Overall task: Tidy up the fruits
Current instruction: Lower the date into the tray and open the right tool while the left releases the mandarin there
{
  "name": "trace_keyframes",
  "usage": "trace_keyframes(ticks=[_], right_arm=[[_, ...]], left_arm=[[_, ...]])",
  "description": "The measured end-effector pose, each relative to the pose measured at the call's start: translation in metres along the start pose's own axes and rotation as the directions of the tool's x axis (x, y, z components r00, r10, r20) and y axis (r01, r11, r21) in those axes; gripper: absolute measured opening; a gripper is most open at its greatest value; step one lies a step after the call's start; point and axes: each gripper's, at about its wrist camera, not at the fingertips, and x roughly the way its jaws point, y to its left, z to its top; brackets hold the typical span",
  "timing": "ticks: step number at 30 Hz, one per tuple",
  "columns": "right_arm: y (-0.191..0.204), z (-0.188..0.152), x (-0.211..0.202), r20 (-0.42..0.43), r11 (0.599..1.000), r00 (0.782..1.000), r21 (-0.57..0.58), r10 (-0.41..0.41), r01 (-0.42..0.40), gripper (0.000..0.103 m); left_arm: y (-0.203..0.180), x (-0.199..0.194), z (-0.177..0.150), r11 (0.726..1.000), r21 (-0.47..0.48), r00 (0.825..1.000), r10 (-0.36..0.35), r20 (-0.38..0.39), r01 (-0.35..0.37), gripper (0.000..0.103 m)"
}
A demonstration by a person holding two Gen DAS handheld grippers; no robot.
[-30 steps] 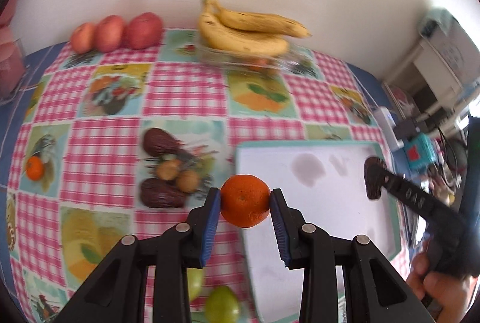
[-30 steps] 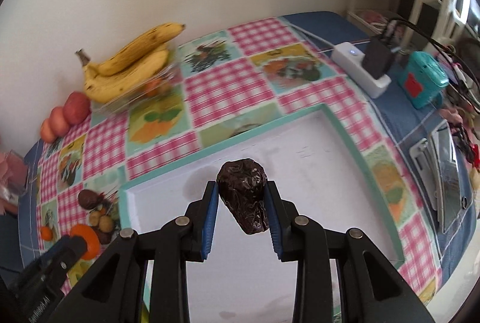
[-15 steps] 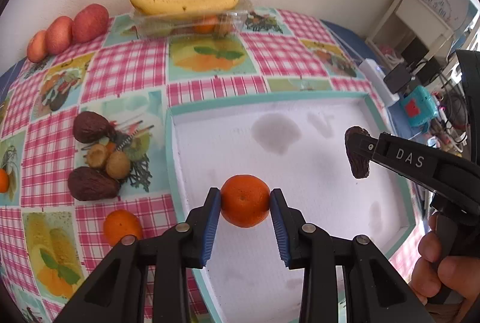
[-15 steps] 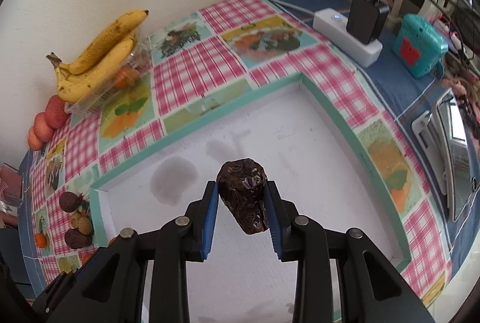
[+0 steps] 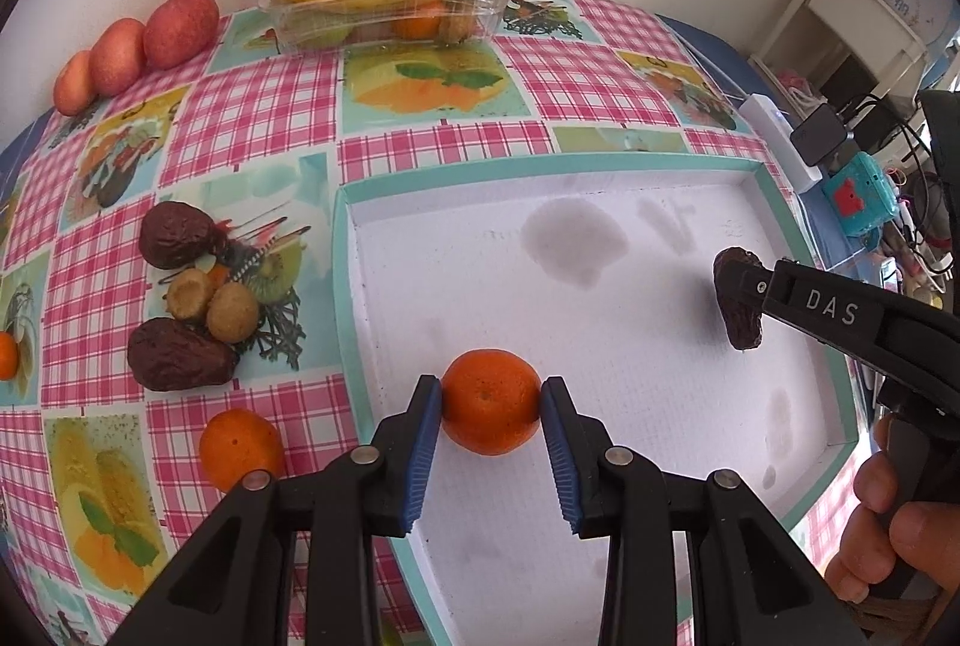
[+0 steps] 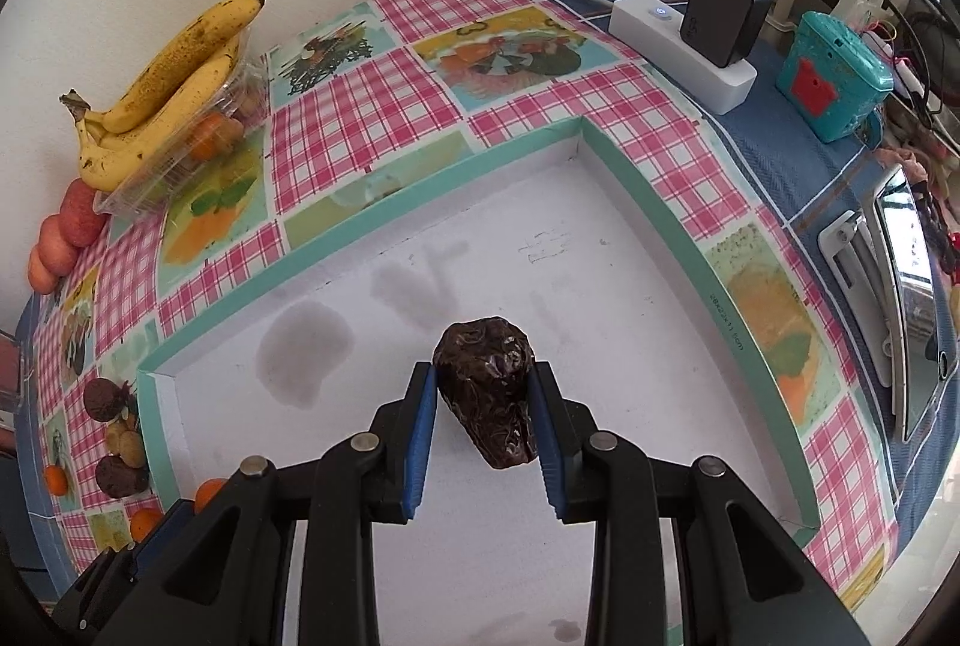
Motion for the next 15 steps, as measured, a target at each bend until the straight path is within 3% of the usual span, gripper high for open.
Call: trace_keyframes(ticks=[9,12,15], right_arm=[[0.0,-0.0009,0.0023,-0.011,1.0,1.0,-0.006,-0.017,0.017,0.033],[-0.002,0.0,0.0027,-0.012,1.0,1.0,0.005,-0.024,0.024,0.033],[-0.0046,0.0002,0.0042,-0.019,0.999,0.999,0.012,-0.034,0.034,0.046]], left_arm=[[-0.0028,-0.0003,0.0017,1.0,0.009,1.0,0.0,-0.019,0.0,0.039],[-0.0028,-0.0042,0.0028,1.0,0.012,1.0,-0.011,-0.016,0.012,0.045],[-0.0023,-0.0086,0.0039,1.0,0.011,1.0,-0.016,-0.012,0.016,0.05]])
